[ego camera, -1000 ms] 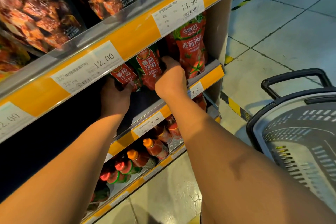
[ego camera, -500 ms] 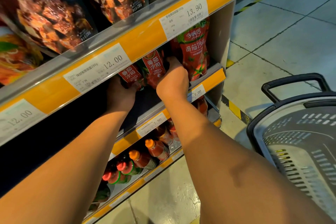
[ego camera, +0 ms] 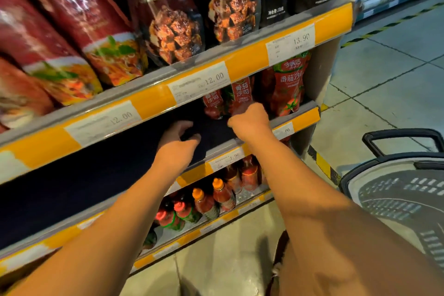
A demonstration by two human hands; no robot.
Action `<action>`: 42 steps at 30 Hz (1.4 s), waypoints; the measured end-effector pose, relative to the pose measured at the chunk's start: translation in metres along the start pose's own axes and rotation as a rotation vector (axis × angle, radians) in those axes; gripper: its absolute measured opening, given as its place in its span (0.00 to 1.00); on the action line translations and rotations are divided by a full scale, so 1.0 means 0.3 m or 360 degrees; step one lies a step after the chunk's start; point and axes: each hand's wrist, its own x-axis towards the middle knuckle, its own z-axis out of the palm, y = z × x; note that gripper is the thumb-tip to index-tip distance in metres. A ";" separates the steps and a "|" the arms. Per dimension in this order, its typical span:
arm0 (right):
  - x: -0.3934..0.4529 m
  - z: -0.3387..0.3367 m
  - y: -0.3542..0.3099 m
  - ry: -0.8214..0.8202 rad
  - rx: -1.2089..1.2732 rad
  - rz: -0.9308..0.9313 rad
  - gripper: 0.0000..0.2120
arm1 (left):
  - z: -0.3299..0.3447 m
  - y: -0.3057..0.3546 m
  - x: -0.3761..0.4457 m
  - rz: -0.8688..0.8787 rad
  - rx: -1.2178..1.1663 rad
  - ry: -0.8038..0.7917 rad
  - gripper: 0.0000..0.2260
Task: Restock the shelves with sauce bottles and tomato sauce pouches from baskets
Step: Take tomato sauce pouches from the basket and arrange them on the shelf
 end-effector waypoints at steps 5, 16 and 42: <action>-0.138 0.125 -0.056 -0.0643 -0.0407 -0.0327 0.08 | -0.198 -0.018 -0.195 0.0157 -0.0004 -0.0060 0.09; -0.531 0.477 -0.183 -0.1231 -0.0419 -0.0899 0.08 | -0.676 -0.218 -0.662 0.0008 -0.0136 0.0375 0.11; -1.811 1.286 -0.194 -0.2468 -0.0910 -0.1678 0.19 | -1.213 -1.018 -2.003 -0.0917 -0.0330 0.1527 0.12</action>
